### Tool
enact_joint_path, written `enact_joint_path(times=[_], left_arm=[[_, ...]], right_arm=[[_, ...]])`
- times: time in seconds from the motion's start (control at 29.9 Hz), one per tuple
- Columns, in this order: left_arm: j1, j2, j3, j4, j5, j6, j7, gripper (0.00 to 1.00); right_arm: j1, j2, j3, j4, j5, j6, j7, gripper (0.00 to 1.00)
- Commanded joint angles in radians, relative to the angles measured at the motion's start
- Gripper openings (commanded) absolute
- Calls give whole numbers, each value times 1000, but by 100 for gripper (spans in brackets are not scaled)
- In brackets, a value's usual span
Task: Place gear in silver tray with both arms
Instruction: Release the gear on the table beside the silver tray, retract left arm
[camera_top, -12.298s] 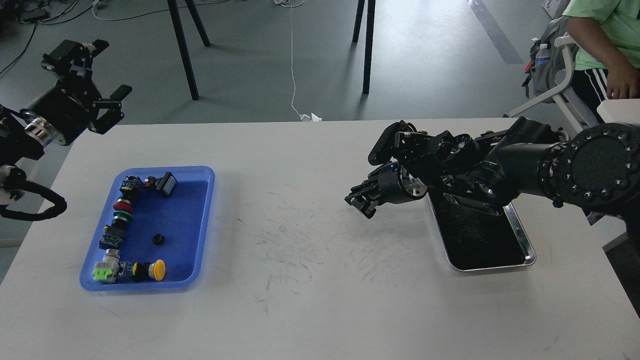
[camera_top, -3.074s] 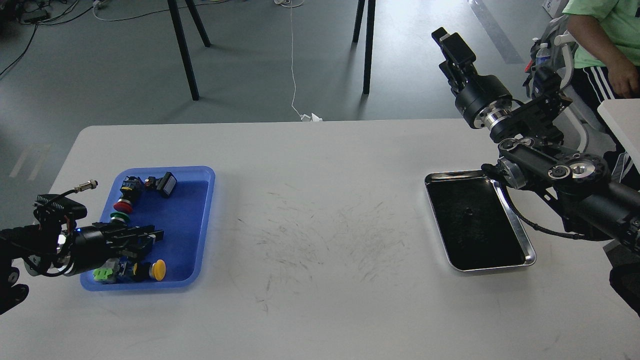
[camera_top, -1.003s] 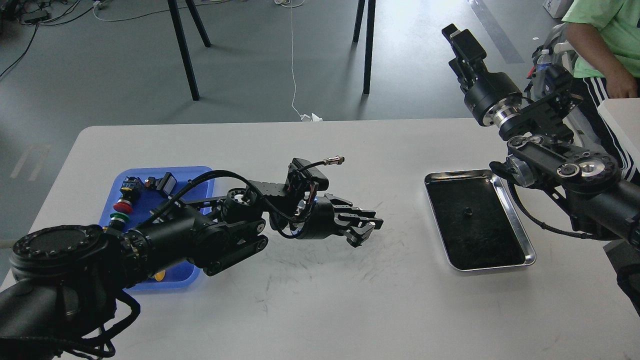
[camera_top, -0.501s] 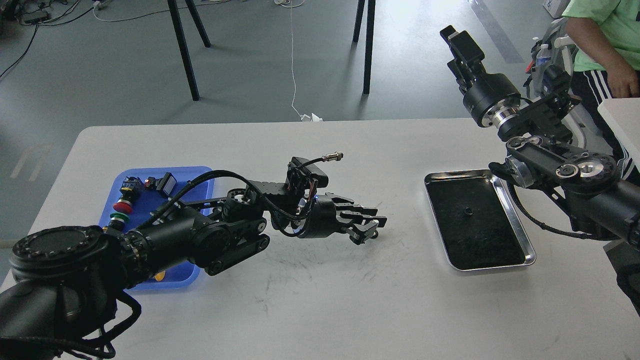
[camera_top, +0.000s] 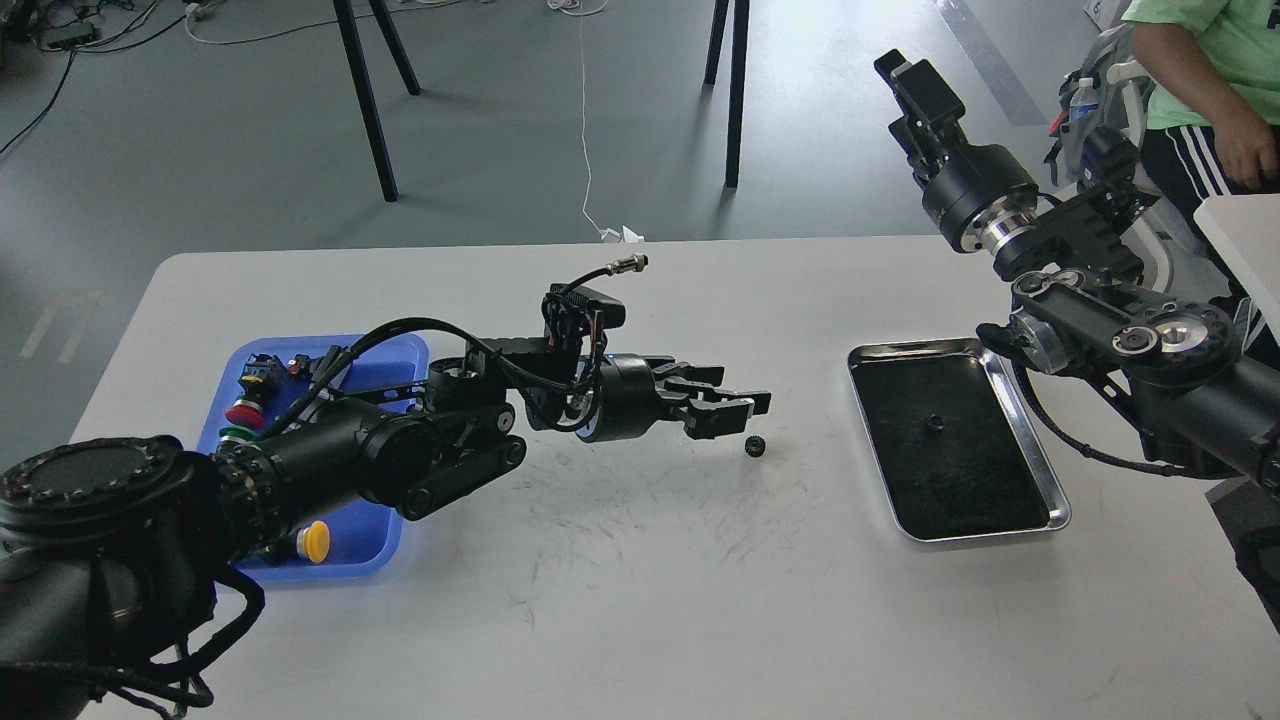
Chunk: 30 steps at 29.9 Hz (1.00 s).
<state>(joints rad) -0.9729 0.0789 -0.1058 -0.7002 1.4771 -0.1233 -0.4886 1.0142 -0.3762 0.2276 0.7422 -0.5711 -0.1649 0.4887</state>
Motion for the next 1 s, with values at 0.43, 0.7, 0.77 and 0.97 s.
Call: enact_joint_path(times=[0.43,0.7,0.77,0.97], left_arm=[[-29,370,-58,-1,-615,-53,0,98],[-10,460,-64,1,-895,-156,0,98],[-7,475,-63,1,-968,-185,0,98],[-7,509,-63,-5,-1113,-251,0,98]], right_arm=[[55,-61,-42,39,0,57,0,94],[181,-99,-273,78,2,163,-12,94],[223,-115,-332,95,0,209,-15,95],[414,-128,-614,164,0,395,-12,95]])
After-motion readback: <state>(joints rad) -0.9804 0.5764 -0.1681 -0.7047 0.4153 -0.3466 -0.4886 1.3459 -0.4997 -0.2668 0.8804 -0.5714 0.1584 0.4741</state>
